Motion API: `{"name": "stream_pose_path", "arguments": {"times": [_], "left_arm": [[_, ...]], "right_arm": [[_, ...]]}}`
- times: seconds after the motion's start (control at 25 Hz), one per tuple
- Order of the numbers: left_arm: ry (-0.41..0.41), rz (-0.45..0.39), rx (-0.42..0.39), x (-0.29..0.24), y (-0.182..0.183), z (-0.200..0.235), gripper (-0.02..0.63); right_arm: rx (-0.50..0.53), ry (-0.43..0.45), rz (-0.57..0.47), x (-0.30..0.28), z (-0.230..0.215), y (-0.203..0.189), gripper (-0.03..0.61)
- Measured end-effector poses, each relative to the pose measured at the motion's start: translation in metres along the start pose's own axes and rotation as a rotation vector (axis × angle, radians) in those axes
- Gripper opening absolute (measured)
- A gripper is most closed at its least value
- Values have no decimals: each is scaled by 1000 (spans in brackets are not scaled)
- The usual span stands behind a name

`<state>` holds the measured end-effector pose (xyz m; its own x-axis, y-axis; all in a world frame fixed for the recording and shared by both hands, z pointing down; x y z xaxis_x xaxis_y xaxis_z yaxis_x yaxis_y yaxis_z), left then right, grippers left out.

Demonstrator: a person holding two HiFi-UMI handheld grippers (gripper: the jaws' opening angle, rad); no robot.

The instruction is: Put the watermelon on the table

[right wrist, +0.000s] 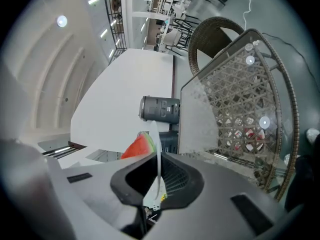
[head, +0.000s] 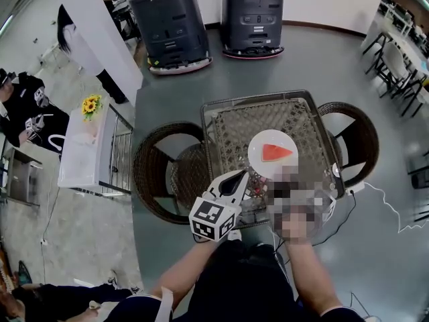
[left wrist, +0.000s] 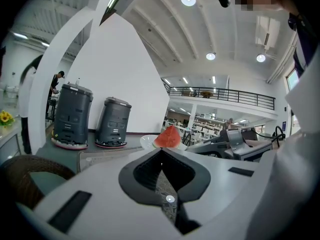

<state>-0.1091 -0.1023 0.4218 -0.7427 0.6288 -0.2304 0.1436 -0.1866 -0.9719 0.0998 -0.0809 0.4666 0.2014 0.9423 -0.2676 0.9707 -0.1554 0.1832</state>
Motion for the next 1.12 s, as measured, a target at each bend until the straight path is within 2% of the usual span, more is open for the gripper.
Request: {"name": "stream_pose_path", "arguments": {"times": [1.12], "left_arm": [[65, 6, -1, -36, 16, -17, 5]], "right_arm": [[11, -14, 80, -16, 17, 38, 11]]}}
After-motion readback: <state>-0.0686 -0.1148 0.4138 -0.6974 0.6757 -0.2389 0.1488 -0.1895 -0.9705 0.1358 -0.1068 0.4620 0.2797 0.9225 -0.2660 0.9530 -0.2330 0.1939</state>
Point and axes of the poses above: the fingertips, and each gripper's own axes: x backward along the fingers, z to its left, y out of its top, the point moved 8 cm from there along x, backward along the fingers, and after that the axes turned 14 degrees about -x, right-handed, at the moved point
